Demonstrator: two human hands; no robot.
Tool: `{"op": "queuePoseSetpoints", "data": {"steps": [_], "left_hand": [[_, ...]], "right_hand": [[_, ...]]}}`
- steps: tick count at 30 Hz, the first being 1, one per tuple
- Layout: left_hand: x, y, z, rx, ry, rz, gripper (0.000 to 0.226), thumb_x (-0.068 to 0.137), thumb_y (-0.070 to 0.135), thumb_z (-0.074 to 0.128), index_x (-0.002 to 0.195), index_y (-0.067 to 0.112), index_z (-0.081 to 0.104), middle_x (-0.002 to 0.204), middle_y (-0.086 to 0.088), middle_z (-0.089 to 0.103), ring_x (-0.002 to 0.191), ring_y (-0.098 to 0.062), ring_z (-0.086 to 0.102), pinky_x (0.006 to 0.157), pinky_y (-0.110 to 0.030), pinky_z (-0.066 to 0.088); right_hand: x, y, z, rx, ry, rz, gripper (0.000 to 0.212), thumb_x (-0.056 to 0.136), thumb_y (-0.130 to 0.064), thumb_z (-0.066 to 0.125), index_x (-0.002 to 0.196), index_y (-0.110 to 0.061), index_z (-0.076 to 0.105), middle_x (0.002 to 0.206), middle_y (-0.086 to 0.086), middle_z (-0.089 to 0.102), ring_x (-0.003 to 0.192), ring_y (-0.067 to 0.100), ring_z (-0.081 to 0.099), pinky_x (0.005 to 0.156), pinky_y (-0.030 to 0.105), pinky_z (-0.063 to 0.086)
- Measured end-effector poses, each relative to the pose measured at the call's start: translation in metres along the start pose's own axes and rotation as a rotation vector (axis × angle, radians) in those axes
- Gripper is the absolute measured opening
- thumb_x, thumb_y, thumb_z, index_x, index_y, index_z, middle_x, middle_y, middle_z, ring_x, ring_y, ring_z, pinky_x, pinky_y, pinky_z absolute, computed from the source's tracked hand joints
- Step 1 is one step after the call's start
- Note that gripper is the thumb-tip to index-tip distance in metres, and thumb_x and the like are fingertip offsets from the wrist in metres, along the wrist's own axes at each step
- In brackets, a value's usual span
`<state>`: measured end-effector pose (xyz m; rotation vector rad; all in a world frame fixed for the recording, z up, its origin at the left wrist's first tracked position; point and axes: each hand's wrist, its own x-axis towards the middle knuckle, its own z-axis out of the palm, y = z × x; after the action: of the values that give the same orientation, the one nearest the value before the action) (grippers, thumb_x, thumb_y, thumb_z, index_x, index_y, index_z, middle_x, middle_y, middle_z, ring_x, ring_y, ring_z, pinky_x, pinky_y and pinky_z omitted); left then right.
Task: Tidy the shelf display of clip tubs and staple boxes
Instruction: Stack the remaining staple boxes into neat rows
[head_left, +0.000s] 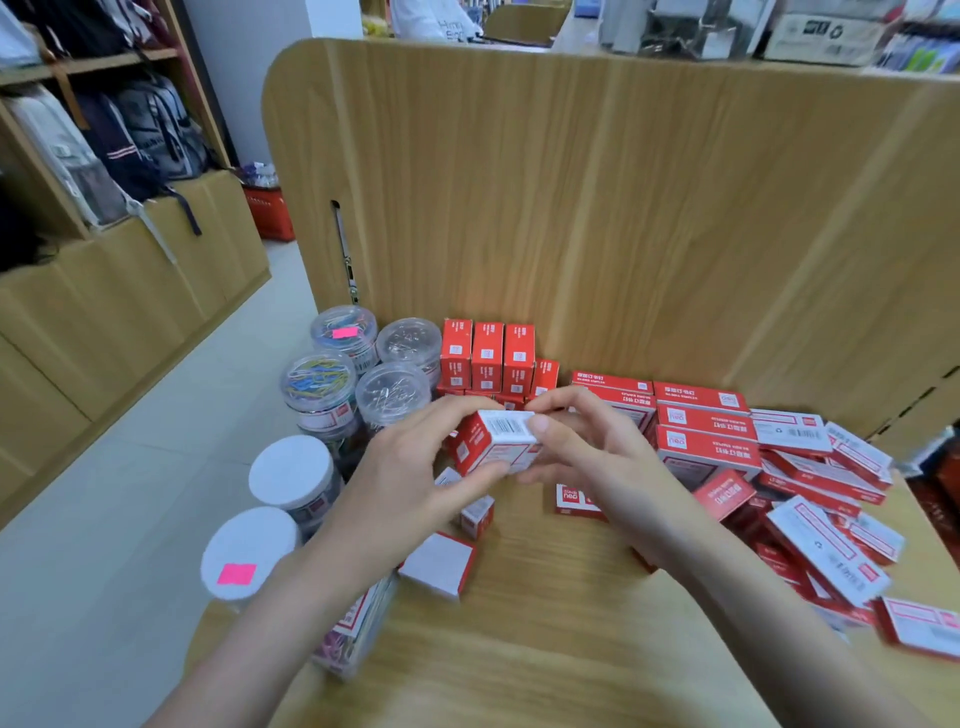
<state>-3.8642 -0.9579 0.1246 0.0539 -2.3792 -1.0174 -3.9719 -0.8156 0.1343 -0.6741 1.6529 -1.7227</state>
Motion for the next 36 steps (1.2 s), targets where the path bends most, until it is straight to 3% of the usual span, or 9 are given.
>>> {"op": "queuePoseSetpoints", "data": {"steps": [3, 6, 9, 14, 18, 24, 28, 33, 36], "left_hand": [[0.008, 0.006, 0.005, -0.037, 0.074, -0.052, 0.034, 0.075, 0.017, 0.072, 0.104, 0.03, 0.06, 0.095, 0.016, 0.064, 0.088, 0.002, 0.06, 0.074, -0.012, 0.047], [0.016, 0.011, 0.004, -0.058, 0.055, 0.041, 0.03, 0.075, 0.009, 0.064, 0.102, 0.022, 0.062, 0.1, 0.011, 0.062, 0.097, -0.005, 0.059, 0.08, -0.018, 0.047], [0.022, 0.009, 0.003, -0.022, 0.012, 0.13, 0.038, 0.069, 0.0, 0.061, 0.102, 0.019, 0.06, 0.117, 0.008, 0.053, 0.111, -0.008, 0.053, 0.088, -0.015, 0.039], [0.028, 0.009, 0.005, -0.444, -0.031, -0.08, 0.041, 0.075, 0.011, 0.07, 0.107, 0.031, 0.054, 0.119, 0.001, 0.054, 0.105, -0.018, 0.059, 0.083, -0.021, 0.049], [0.033, 0.009, 0.005, -0.5, -0.032, -0.118, 0.035, 0.079, 0.0, 0.064, 0.101, 0.025, 0.053, 0.12, 0.013, 0.057, 0.108, -0.014, 0.059, 0.081, -0.026, 0.052], [0.038, 0.002, 0.01, -0.212, -0.01, 0.026, 0.03, 0.081, -0.007, 0.058, 0.102, 0.014, 0.062, 0.117, 0.005, 0.051, 0.109, -0.011, 0.056, 0.083, -0.018, 0.049], [0.041, -0.002, 0.008, 0.06, -0.014, 0.103, 0.024, 0.084, 0.018, 0.054, 0.105, 0.015, 0.065, 0.114, 0.007, 0.054, 0.108, -0.003, 0.051, 0.092, -0.014, 0.038], [0.038, -0.031, 0.0, 0.544, 0.042, 0.061, 0.034, 0.083, 0.027, 0.042, 0.105, 0.016, 0.065, 0.116, -0.001, 0.06, 0.109, -0.016, 0.044, 0.097, -0.032, 0.024], [0.039, -0.033, -0.002, 0.629, 0.042, 0.057, 0.035, 0.082, 0.024, 0.041, 0.103, 0.013, 0.067, 0.112, -0.004, 0.063, 0.105, -0.017, 0.044, 0.096, -0.032, 0.023]], "right_hand": [[0.001, -0.006, 0.001, -0.036, 0.017, -0.023, 0.019, 0.089, -0.019, 0.052, 0.098, -0.003, 0.054, 0.081, 0.003, 0.064, 0.073, 0.012, 0.061, 0.072, 0.031, 0.057], [0.003, -0.013, -0.005, 0.102, -0.023, 0.05, 0.036, 0.084, -0.033, 0.051, 0.102, -0.002, 0.056, 0.088, 0.014, 0.068, 0.074, 0.022, 0.067, 0.063, 0.027, 0.054], [0.005, -0.019, -0.011, 0.22, -0.04, 0.019, 0.026, 0.074, -0.02, 0.06, 0.095, -0.005, 0.056, 0.08, 0.014, 0.068, 0.069, 0.022, 0.066, 0.059, 0.023, 0.053], [0.01, -0.02, -0.021, 0.064, 0.033, -0.175, 0.04, 0.071, -0.001, 0.071, 0.104, -0.012, 0.053, 0.096, 0.011, 0.066, 0.084, 0.025, 0.065, 0.068, 0.027, 0.054], [0.011, -0.022, -0.03, -0.042, -0.127, -0.215, 0.036, 0.072, -0.006, 0.07, 0.103, -0.012, 0.053, 0.104, 0.01, 0.06, 0.081, 0.023, 0.059, 0.07, 0.029, 0.052], [0.01, -0.02, -0.035, -0.119, -0.271, -0.244, 0.03, 0.072, -0.001, 0.072, 0.086, -0.013, 0.047, 0.127, 0.004, 0.052, 0.096, 0.023, 0.058, 0.08, 0.033, 0.051], [0.016, -0.019, -0.036, -0.154, -0.083, -0.302, 0.041, 0.067, -0.002, 0.076, 0.087, -0.016, 0.043, 0.112, 0.003, 0.06, 0.087, 0.021, 0.061, 0.072, 0.034, 0.05], [0.035, -0.018, -0.045, -0.682, 0.128, -0.343, 0.044, 0.07, -0.001, 0.071, 0.091, -0.027, 0.042, 0.1, 0.002, 0.062, 0.072, 0.027, 0.062, 0.066, 0.041, 0.052], [0.048, -0.012, -0.04, -0.939, 0.1, -0.472, 0.037, 0.071, -0.001, 0.066, 0.094, -0.024, 0.047, 0.106, -0.001, 0.051, 0.067, 0.015, 0.053, 0.064, 0.025, 0.047]]}}
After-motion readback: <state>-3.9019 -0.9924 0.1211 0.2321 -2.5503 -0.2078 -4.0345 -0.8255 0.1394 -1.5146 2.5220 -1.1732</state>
